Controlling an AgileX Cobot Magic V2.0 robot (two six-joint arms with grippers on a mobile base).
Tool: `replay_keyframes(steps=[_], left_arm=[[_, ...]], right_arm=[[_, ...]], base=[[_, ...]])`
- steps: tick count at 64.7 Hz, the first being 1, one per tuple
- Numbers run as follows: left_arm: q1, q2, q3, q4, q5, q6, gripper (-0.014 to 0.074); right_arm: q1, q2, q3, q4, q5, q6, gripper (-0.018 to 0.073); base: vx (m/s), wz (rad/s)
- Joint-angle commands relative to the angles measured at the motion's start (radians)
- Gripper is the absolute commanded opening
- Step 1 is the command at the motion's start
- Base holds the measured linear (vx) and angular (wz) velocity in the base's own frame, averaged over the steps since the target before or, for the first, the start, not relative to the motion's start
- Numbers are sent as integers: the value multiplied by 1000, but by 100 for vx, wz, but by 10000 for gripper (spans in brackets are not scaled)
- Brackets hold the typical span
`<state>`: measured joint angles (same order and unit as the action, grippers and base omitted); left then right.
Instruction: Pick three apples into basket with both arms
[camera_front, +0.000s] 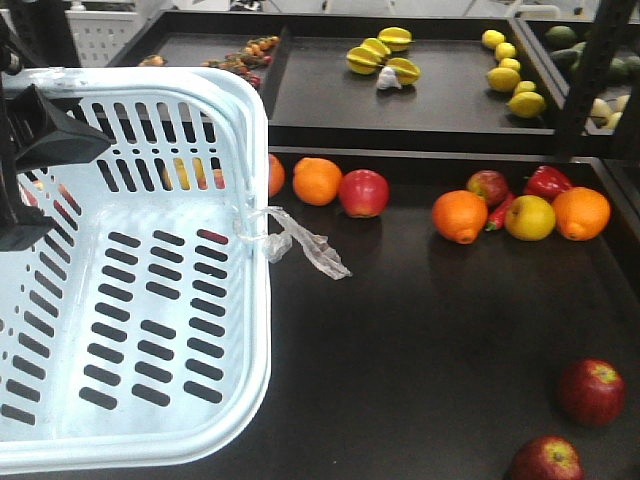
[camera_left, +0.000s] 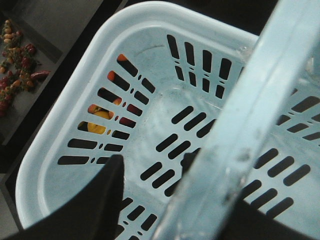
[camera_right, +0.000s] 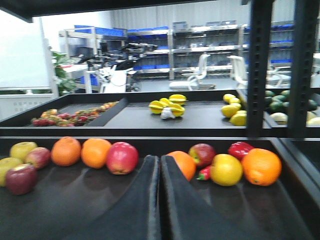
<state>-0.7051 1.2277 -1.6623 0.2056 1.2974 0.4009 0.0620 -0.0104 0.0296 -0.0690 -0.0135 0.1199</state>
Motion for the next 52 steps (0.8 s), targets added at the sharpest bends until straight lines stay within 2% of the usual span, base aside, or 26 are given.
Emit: replay_keyframes(steps=[1,24,52], left_arm=[[-5,-24,-33,12,-49,-13,-6],[-5,-24,-33,12,-49,-13,-6],[-5,-24,-33,12,-49,-13,-6]], right_arm=[[-1,-9,13,-9,-74,-2,-9],[-1,-9,13,-9,-74,-2,-9],[-1,-9,13,-9,-74,-2,-9]], base=[[8,-29],[6,-21],[2,-5]])
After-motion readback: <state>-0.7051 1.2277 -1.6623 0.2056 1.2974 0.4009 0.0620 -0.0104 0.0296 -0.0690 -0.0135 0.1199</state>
